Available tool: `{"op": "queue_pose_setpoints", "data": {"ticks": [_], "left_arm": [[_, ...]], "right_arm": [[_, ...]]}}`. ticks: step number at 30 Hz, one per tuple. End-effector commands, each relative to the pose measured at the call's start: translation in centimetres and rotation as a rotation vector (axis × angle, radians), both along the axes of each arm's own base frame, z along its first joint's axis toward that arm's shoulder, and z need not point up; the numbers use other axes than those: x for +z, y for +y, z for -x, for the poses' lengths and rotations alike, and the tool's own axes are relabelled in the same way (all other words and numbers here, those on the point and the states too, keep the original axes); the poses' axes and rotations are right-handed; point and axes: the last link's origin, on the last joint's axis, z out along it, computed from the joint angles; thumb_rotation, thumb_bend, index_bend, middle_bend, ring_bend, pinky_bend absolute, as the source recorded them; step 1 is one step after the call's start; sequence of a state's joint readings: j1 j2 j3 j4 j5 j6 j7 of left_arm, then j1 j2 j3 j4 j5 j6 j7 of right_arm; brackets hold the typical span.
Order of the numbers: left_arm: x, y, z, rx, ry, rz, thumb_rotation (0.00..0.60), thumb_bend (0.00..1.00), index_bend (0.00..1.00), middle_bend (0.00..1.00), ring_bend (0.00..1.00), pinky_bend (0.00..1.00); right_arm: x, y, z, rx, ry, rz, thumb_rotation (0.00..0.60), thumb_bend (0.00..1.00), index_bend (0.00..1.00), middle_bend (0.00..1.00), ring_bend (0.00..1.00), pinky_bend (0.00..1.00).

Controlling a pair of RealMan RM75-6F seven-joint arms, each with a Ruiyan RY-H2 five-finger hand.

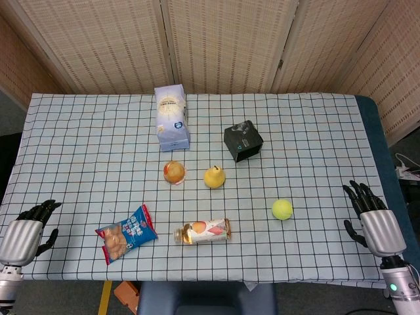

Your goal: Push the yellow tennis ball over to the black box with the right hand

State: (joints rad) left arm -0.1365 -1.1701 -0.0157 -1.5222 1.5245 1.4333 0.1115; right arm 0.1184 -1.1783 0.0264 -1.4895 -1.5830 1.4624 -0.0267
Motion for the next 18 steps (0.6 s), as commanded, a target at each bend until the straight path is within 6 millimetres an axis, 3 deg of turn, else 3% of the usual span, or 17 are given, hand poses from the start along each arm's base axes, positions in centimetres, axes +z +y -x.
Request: {"op": "queue_pose_setpoints", "data": {"ticks": [1,15,18], "left_arm": [[0.06,-0.08,-0.11,-0.004,-0.001,-0.002,0.6,0.42,0.22,0.18,0.22,0.36],[0.13,-0.29,-0.41,-0.014,-0.012,0.008,0.6,0.42,0.22,0.19,0.22,0.36],[0.19,-0.39,-0.38,-0.006,-0.019,0.015,0.6,0.42,0.22,0.19,0.22,0.36]], "right_arm": [[0.03,0.09,-0.04,0.002,0.0,-0.003,0.6,0.32,0.01,0.0,0.0,0.23],[0.05,-0.25,0.0,0.004,0.009,-0.003,0.6,0.32,0.01,0.0,0.0,0.23],[-0.15,-0.4,0.02,0.029,0.051,0.003,0.6,0.45,0.04,0.01,0.0,0.23]]}}
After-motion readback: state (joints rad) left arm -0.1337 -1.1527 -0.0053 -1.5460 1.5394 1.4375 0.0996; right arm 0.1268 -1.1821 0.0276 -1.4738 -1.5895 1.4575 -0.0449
